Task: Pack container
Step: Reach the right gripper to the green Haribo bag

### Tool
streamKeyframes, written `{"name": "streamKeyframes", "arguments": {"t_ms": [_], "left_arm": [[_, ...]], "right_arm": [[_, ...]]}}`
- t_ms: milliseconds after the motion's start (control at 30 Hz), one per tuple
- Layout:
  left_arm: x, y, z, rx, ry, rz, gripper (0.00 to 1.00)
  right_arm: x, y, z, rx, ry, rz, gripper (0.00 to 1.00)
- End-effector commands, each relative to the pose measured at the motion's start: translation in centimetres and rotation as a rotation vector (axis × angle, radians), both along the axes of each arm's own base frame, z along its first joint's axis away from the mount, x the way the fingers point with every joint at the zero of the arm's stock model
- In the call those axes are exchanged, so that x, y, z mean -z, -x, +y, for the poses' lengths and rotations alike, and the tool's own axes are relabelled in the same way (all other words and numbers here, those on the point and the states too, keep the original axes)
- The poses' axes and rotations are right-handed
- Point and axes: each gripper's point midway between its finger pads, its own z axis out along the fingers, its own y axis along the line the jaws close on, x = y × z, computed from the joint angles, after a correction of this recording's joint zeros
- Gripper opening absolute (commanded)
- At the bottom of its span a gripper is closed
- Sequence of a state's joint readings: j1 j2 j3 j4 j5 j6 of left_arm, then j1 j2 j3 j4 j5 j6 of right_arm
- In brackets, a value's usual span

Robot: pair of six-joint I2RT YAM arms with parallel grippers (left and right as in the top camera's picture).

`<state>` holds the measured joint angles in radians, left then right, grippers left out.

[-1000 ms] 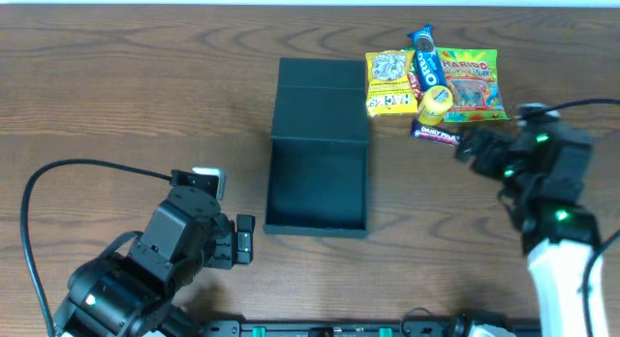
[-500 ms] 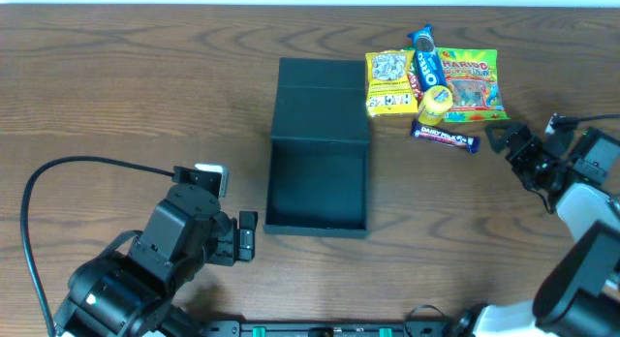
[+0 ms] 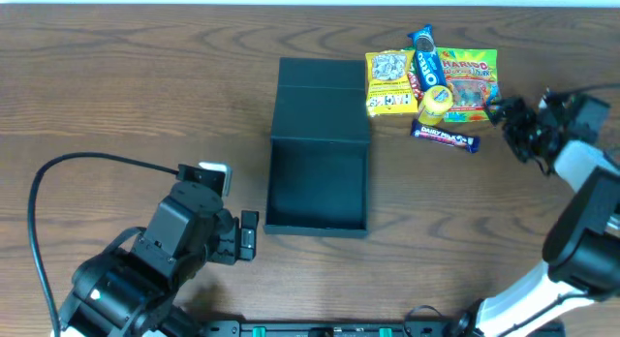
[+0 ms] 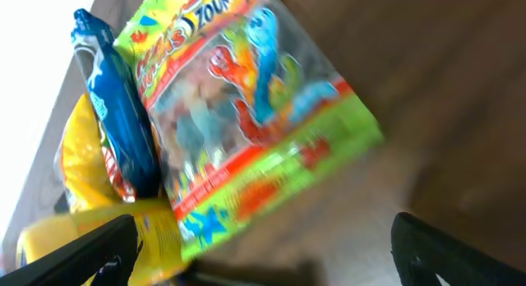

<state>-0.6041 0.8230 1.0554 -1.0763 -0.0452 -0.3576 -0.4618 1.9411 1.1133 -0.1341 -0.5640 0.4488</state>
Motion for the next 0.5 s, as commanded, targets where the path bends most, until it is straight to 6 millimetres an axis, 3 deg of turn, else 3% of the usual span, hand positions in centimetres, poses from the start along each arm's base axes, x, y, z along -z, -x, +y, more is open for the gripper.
{"name": "streamKeyframes", "arguments": {"t_ms": [0,367,467], "left_arm": [[0.0,-0.2,0.1,0.010,-0.026,-0.005,0.95],[0.2,-0.2,0.1,0.010,-0.032,0.004,0.95],[0.2,-0.2,0.1,0.011,-0.032,0.004,0.95]], "right_arm": [[0.6,-1.6,-0.3,0.032,0.037,0.039,0.98],[3.8,-3.2,-0.3,0.071,-0.014,0.115,0.97],[4.3,-3.5,-0.2,0.068,-0.009,0.118,0.90]]}}
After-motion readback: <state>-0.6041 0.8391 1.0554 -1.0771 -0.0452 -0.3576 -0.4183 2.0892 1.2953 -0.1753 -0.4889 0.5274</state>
